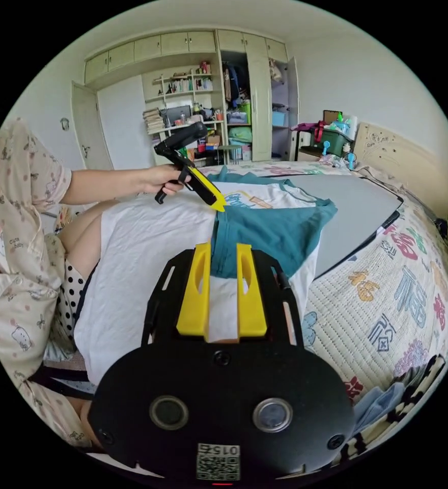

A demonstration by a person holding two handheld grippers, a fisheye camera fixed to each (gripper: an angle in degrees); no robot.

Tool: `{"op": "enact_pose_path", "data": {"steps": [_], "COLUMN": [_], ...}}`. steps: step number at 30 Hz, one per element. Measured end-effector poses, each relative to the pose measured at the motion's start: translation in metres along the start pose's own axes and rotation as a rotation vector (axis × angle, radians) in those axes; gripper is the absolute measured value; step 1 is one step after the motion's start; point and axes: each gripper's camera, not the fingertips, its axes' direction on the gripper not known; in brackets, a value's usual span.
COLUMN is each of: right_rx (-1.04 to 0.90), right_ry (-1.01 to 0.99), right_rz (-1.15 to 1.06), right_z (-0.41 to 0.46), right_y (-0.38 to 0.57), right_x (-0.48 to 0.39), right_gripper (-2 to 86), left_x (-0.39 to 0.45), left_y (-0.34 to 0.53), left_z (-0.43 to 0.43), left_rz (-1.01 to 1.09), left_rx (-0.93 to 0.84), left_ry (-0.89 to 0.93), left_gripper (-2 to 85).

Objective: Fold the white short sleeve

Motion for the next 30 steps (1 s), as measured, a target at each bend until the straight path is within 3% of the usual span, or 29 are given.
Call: {"op": "enact_pose_path", "data": {"steps": [5,15,25,30], "right_rx": [-0.187,-0.157,-0.169,-0.095], "right_ry": [0.024,0.009,-0.042,-0.16], "right_rz": [-0.052,-0.055,-0.032,0.032], "right_z": [0.03,-0.011,-0.039,-0.07], "right_y": [0.017,0.068,0.107,0.135], "right_x": [0.011,0.076,0.166,0.239], "right_gripper": [8.3,1.9,4.7,5.3], "left_x": [0.005,0.023,0.02,-0.03], "left_y": [0.023,0.068,0.148,0.245], "left_z": [-0.006,-0.026,-0.046,-0.117], "left_rz": [-0.002,0.021,-0.005,-0.156], "left_rx": [0.019,0.013,-0.001,0.191], "left_ry": [-0.028,-0.029,-0.006,0.022], "left_gripper": [8.8,-0.1,0.3,4.9]}}
